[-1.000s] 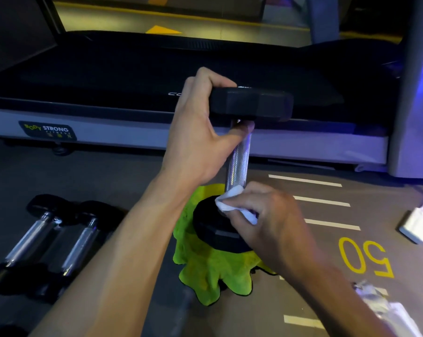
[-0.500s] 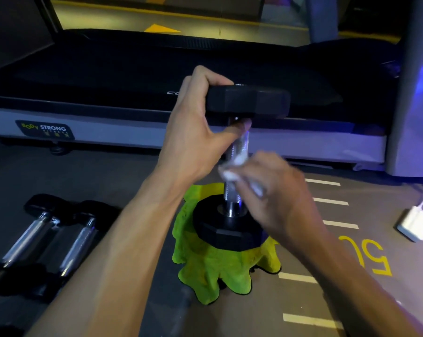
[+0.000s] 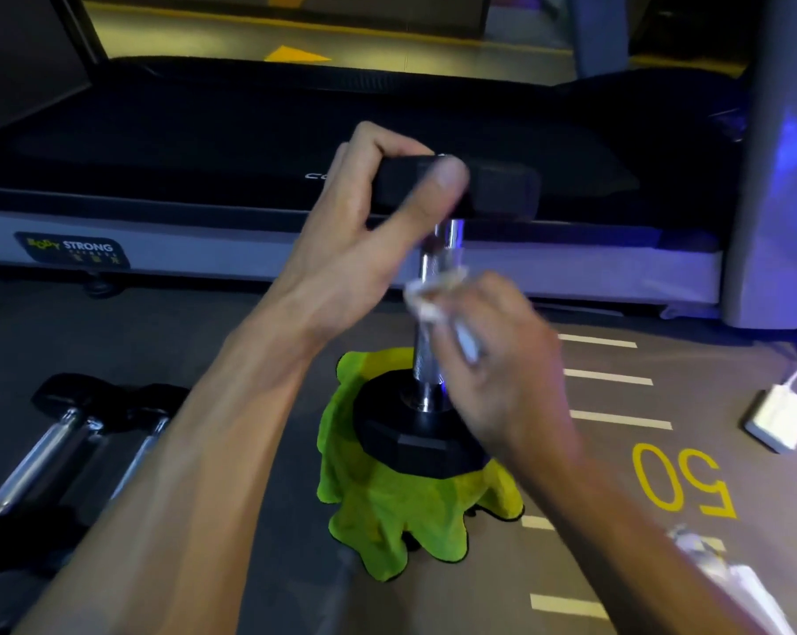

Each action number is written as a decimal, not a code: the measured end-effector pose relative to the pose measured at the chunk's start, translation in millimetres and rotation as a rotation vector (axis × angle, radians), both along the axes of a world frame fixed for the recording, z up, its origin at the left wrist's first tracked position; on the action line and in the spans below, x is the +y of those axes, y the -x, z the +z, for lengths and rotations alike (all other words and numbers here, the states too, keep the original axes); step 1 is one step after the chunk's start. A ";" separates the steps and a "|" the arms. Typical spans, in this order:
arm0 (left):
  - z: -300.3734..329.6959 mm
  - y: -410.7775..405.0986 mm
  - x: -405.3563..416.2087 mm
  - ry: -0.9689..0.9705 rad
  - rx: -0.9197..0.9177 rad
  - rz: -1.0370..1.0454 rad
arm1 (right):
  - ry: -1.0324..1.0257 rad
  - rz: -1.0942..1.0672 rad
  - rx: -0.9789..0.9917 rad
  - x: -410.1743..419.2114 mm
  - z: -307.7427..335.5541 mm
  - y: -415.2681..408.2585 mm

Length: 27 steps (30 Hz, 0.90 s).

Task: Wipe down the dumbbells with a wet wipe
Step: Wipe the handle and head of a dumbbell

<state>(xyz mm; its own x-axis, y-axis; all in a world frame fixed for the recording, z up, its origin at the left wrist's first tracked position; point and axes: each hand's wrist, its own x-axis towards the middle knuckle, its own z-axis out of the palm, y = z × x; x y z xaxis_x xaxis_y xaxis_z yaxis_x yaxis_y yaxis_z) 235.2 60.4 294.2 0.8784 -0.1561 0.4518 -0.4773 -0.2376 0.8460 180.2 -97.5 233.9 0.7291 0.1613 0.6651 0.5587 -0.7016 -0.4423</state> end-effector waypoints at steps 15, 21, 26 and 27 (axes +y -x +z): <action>-2.5 -8.9 -6.4 0.077 0.023 -0.006 | -0.068 -0.038 0.020 -5.1 4.7 -3.6; -3.3 -9.7 -6.4 0.087 0.031 0.014 | -0.204 -0.129 0.025 -3.0 5.8 -7.2; -3.0 -9.8 -3.6 0.087 0.046 0.012 | -0.057 -0.116 -0.031 0.6 4.4 -11.0; -2.4 -9.4 -3.0 0.084 0.048 0.009 | -0.042 -0.110 -0.054 1.8 8.0 -14.6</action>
<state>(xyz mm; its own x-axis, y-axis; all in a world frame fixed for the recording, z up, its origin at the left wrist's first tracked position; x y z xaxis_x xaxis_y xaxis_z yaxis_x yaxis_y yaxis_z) 244.6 57.4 291.9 0.9005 -0.1113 0.4204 -0.4340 -0.1687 0.8850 194.8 -95.7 241.8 0.7036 0.0539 0.7086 0.5035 -0.7415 -0.4435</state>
